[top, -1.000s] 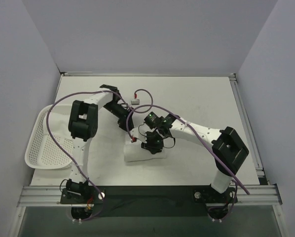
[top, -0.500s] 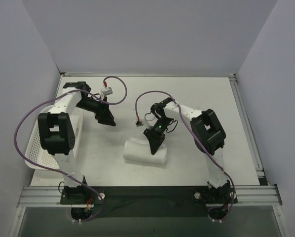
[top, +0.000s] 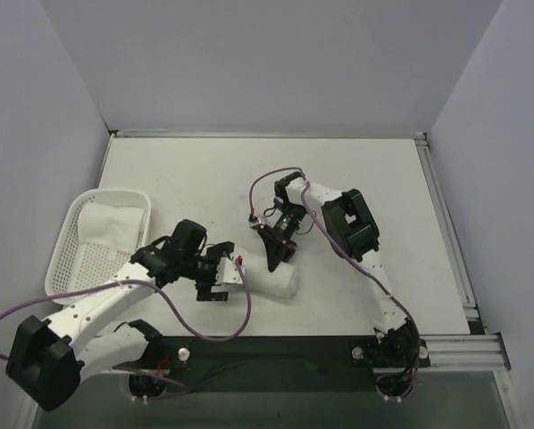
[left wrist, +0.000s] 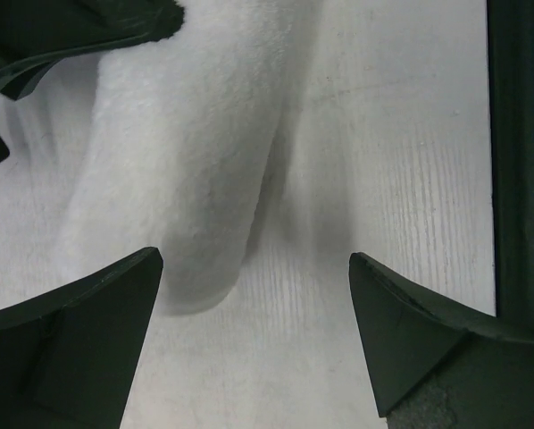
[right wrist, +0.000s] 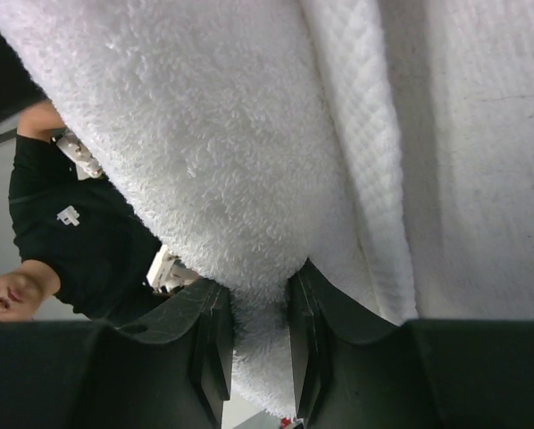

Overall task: Roll the towels
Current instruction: Roll the towel

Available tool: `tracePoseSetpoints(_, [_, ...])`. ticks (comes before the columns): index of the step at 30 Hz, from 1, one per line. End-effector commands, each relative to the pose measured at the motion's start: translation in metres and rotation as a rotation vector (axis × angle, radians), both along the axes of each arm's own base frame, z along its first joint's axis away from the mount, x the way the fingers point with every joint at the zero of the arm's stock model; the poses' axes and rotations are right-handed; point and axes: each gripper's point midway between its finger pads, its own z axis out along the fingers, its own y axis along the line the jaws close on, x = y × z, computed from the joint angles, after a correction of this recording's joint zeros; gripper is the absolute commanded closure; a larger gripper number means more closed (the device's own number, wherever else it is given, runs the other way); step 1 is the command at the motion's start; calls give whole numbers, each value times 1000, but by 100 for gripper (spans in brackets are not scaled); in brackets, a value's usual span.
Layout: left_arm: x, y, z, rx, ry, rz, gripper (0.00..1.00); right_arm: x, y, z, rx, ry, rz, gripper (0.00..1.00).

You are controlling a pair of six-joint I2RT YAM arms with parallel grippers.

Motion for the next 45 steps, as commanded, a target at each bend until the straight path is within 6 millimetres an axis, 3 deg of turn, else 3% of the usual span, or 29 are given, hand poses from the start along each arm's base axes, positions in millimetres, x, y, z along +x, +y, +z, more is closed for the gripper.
tracePoseSetpoints(1, [37, -23, 3, 26, -295, 5, 3, 11, -17, -50, -138, -108, 101, 100])
tracePoseSetpoints(3, [33, -29, -9, 58, -310, -18, 3, 14, -17, -53, -143, -126, 109, 100])
tracePoseSetpoints(12, [51, -61, -37, 95, -439, -71, 3, 24, -19, -59, -178, -186, 125, 100])
tracePoseSetpoints(17, [53, -65, -61, 200, -416, -68, 4, 24, -20, -60, -191, -220, 157, 100])
tracePoseSetpoints(21, [52, -58, -49, 179, -457, -52, 3, 29, -22, -62, -204, -243, 158, 100])
tracePoseSetpoints(22, [50, -58, -34, 141, -493, -58, 3, 29, -22, -63, -210, -246, 164, 100])
tracePoseSetpoints(26, [30, -61, -14, 62, -554, -171, 3, 41, -18, -63, -205, -290, 168, 100])
tracePoseSetpoints(30, [28, -69, -17, 66, -548, -211, 3, 48, -15, -63, -202, -329, 186, 100])
tracePoseSetpoints(36, [47, -75, -53, 167, -507, -209, 3, 45, -14, -65, -209, -374, 254, 100])
tracePoseSetpoints(39, [45, -69, -74, 235, -422, -232, 10, 53, -17, -64, -226, -413, 255, 97])
tracePoseSetpoints(41, [42, -73, -70, 236, -355, -224, 19, 64, -17, -58, -227, -438, 223, 94])
tracePoseSetpoints(42, [31, -64, -77, 276, -277, -230, 23, 73, -21, -51, -225, -458, 194, 90])
tracePoseSetpoints(44, [23, -66, -78, 278, -180, -204, 34, 88, -24, -41, -221, -497, 159, 85])
tracePoseSetpoints(45, [16, -61, -83, 296, -134, -196, 38, 99, -29, -30, -219, -527, 132, 78])
